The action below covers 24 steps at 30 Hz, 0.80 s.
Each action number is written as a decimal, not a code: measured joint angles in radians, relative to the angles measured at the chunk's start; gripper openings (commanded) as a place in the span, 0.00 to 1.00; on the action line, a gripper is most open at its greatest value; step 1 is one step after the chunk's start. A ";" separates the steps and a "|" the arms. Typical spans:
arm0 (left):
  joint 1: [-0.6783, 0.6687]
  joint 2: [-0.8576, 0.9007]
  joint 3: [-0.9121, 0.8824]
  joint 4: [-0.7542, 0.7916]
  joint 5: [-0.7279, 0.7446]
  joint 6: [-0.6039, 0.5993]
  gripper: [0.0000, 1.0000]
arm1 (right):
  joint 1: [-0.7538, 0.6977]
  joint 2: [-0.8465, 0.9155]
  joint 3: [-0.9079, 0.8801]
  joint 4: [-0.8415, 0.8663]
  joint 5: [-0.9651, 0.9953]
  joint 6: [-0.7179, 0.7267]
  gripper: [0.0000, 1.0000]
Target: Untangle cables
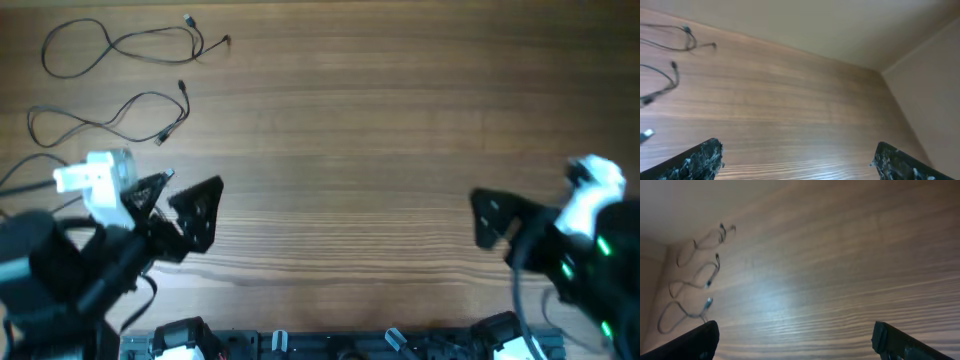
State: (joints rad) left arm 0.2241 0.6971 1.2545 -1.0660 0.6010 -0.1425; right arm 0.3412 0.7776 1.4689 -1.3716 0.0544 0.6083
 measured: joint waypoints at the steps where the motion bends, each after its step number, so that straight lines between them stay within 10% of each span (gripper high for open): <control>1: 0.000 -0.010 0.000 -0.002 -0.006 0.000 1.00 | 0.000 -0.021 0.000 -0.007 0.007 0.000 1.00; 24: 0.000 -0.032 0.000 -0.008 -0.051 0.004 1.00 | 0.000 -0.069 0.001 -0.099 0.037 0.000 1.00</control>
State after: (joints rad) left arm 0.2241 0.6655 1.2545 -1.0737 0.5495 -0.1387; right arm 0.3412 0.7090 1.4696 -1.4708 0.0914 0.6083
